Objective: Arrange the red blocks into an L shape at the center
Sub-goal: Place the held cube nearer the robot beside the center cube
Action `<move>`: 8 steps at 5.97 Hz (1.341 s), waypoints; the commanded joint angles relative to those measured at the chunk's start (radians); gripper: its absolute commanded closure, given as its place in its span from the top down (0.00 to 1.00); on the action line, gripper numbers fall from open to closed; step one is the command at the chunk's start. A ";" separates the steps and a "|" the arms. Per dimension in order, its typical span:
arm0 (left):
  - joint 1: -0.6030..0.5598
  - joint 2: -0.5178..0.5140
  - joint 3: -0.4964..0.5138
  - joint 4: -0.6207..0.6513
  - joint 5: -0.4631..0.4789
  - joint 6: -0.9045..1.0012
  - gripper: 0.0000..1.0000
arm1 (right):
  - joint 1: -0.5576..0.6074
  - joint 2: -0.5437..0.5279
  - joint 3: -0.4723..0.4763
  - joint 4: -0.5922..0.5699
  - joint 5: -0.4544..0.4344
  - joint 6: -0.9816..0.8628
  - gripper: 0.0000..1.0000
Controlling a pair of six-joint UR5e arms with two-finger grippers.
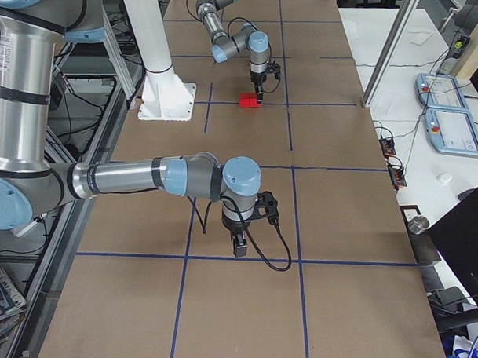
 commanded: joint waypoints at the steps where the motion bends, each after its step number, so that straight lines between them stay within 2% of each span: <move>1: 0.003 0.003 0.001 0.000 0.000 0.004 0.30 | 0.001 0.000 -0.001 0.000 0.000 -0.002 1.00; 6: 0.011 0.007 0.001 -0.002 0.000 0.004 0.31 | -0.001 0.002 -0.004 0.000 0.000 -0.002 1.00; 8: 0.009 0.007 -0.001 -0.002 0.000 0.007 0.41 | -0.001 0.002 -0.004 0.000 0.000 -0.002 1.00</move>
